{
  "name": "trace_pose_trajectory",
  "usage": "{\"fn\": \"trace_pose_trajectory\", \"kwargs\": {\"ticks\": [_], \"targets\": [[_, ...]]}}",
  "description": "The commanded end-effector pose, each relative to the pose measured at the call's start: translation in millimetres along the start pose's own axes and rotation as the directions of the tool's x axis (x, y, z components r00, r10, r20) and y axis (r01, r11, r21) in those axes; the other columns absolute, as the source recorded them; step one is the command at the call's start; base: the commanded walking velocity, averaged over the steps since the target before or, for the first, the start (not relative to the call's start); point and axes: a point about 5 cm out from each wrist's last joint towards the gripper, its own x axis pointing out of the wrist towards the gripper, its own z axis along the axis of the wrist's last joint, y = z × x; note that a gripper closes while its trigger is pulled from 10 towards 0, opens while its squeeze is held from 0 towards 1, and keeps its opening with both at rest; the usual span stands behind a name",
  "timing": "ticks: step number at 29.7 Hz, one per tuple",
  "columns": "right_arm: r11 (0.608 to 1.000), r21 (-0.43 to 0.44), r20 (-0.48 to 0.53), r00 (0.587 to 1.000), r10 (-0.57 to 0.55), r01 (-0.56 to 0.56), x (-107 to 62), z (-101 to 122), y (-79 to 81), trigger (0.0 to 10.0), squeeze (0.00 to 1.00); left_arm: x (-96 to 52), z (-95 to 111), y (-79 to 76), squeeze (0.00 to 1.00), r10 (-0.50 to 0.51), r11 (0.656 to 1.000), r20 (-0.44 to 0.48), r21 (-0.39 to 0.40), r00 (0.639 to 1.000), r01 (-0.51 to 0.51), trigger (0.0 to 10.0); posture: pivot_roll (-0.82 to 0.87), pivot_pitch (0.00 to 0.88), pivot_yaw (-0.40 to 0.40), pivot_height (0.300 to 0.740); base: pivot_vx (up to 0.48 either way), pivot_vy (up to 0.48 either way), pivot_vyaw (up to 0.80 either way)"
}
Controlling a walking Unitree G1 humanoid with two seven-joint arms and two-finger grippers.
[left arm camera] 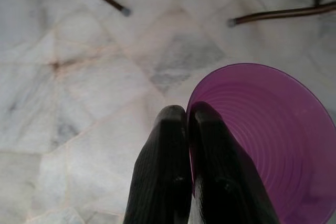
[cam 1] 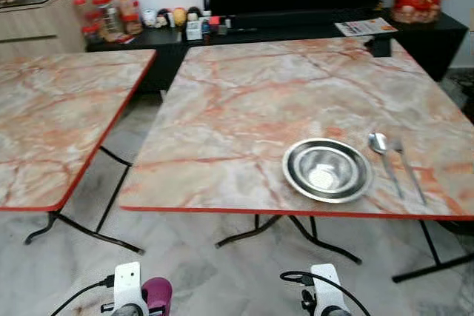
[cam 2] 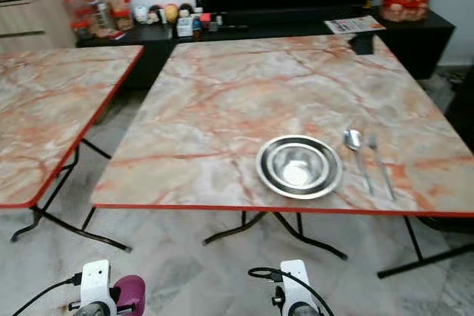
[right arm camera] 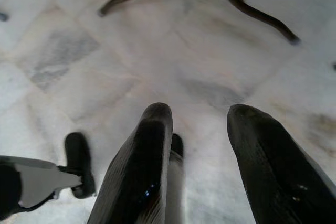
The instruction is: Setting the table
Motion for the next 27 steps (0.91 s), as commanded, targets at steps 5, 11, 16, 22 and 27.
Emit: {"fn": "trace_pose_trajectory", "kwargs": {"ticks": [5,11,16,22,27], "targets": [[1.000,0.001,0.005,1.000,0.000,0.000,0.6,2.6,1.6,10.0,0.00,0.0,-0.2,3.5,0.00,0.002,1.000,-0.006,0.003,1.000,-0.002,10.0,-0.16,0.000,0.072,0.740,0.000,-0.371,-0.10],[1.000,0.003,0.005,1.000,-0.001,0.001,0.4,1.9,1.2,10.0,0.00,-0.3,-1.4,1.2,0.00,-0.024,1.000,-0.008,-0.011,1.000,0.024,10.0,-0.16,0.000,0.071,0.740,0.000,0.000,0.00],[1.000,0.002,0.005,1.000,0.002,-0.002,0.4,1.9,1.4,10.0,0.00,-0.4,-0.1,6.1,0.00,-0.001,1.000,0.003,-0.016,1.000,0.001,10.0,-0.16,0.000,0.071,0.740,0.000,0.000,0.00],[1.000,-0.001,0.004,1.000,0.004,-0.004,0.4,1.8,1.8,10.0,0.00,-0.6,14.2,30.1,0.00,0.161,0.987,0.073,-0.008,0.984,-0.161,10.0,-0.16,0.000,0.071,0.740,0.000,0.000,0.00],[1.000,-0.006,0.001,1.000,0.009,-0.009,0.3,0.7,3.0,10.0,0.00,-6.0,43.1,66.6,0.00,0.412,0.910,0.203,-0.039,0.888,-0.413,10.0,-0.14,0.000,0.063,0.740,0.000,0.000,0.00]]}}
